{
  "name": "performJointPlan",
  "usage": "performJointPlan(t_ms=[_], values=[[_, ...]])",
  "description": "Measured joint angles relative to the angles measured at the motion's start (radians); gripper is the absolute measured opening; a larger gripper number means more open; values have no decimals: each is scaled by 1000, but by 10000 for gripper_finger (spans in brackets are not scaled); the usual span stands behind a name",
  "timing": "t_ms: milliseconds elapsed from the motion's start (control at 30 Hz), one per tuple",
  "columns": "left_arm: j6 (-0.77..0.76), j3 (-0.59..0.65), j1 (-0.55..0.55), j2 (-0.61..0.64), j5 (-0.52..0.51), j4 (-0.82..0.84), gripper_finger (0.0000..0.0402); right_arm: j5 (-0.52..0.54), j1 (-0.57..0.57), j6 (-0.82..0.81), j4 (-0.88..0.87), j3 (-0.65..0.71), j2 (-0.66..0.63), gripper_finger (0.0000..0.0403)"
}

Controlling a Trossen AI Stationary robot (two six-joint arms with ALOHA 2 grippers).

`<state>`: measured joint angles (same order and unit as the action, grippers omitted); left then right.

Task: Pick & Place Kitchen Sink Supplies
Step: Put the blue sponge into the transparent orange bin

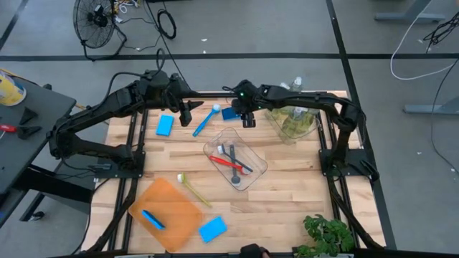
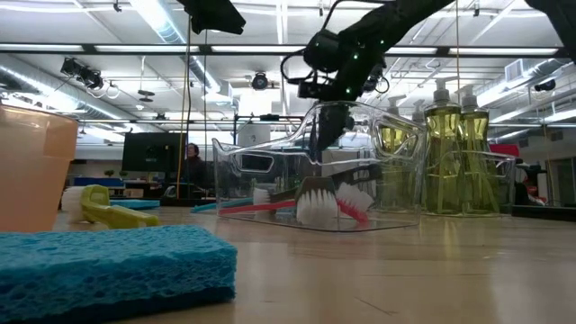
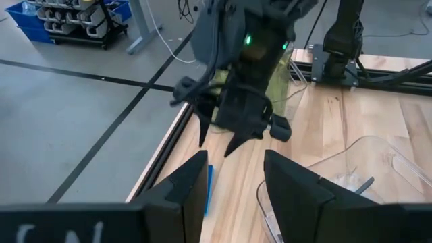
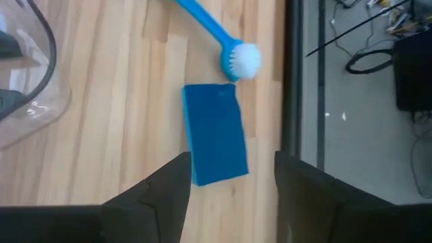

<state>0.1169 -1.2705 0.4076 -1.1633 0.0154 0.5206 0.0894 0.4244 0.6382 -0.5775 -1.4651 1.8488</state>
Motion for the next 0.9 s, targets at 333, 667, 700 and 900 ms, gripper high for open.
performJointPlan(t_ms=[333,667,700,900], values=[[0,0,0,0,0,0,151,-3,0,17,-12,0,94,212],[-1,0,0,0,-5,0,151,-2,4,85,-18,1,145,212],[-1,0,0,0,-10,0,151,5,6,88,-20,5,145,212],[0,0,0,0,-25,1,151,-13,30,231,3,33,141,212]])
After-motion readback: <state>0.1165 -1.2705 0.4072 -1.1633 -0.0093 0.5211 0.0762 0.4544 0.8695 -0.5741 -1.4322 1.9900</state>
